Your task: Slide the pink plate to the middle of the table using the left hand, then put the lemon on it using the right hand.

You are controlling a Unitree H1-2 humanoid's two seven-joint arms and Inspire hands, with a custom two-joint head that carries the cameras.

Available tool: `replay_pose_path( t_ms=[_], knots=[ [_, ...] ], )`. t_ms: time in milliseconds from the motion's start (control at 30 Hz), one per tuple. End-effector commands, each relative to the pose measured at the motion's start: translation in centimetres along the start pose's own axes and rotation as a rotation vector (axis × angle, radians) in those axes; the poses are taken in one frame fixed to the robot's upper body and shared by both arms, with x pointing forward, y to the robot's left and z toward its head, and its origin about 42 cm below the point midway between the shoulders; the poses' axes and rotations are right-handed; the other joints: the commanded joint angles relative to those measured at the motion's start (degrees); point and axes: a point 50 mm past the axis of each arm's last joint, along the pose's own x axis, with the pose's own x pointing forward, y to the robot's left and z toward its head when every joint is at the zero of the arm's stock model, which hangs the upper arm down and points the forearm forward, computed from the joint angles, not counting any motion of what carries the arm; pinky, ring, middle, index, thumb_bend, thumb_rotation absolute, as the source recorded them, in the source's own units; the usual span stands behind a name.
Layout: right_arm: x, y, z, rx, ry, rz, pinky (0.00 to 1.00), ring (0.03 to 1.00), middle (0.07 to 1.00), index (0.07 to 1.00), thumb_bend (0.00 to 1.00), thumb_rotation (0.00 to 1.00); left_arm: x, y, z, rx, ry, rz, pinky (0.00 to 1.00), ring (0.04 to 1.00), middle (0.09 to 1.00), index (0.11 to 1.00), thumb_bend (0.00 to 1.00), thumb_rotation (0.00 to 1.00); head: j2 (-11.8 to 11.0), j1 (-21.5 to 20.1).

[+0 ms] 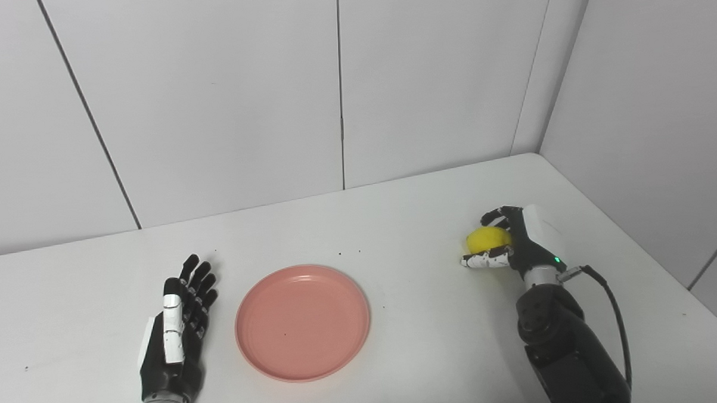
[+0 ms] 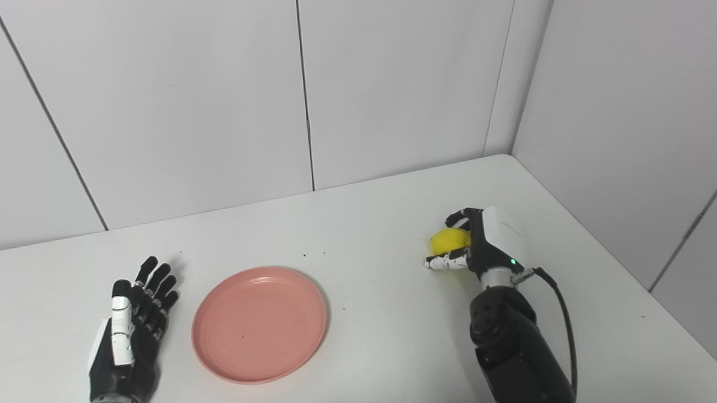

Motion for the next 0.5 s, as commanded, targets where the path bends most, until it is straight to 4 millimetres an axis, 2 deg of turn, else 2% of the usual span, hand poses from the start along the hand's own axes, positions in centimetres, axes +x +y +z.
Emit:
replay_pose_path(
  t_ms=[0, 233, 467],
  knots=[
    [0.5, -1.0, 1.4, 0.036, -0.104, -0.091, 0.44, 0.443, 0.458, 0.531, 0.52, 0.00, 0.3, -0.5, 1.1, 0.009, -0.050, -0.018, 0.98, 0.960, 0.951, 0.929, 0.62, 1.00, 0.26, 0.45],
    [-0.8, -1.4, 3.2, 0.121, -0.205, -0.166, 0.38, 0.400, 0.470, 0.542, 0.52, 0.00, 0.3, -0.9, 1.1, 0.011, -0.054, -0.028, 0.99, 0.974, 0.964, 0.941, 0.64, 1.00, 1.02, 2.33],
    [-2.9, -2.0, 5.9, 0.228, -0.320, -0.188, 0.40, 0.408, 0.477, 0.539, 0.52, 0.00, 0.1, -1.3, 1.2, 0.017, -0.053, -0.026, 0.98, 0.970, 0.961, 0.936, 0.65, 1.00, 1.85, 5.26]
  ],
)
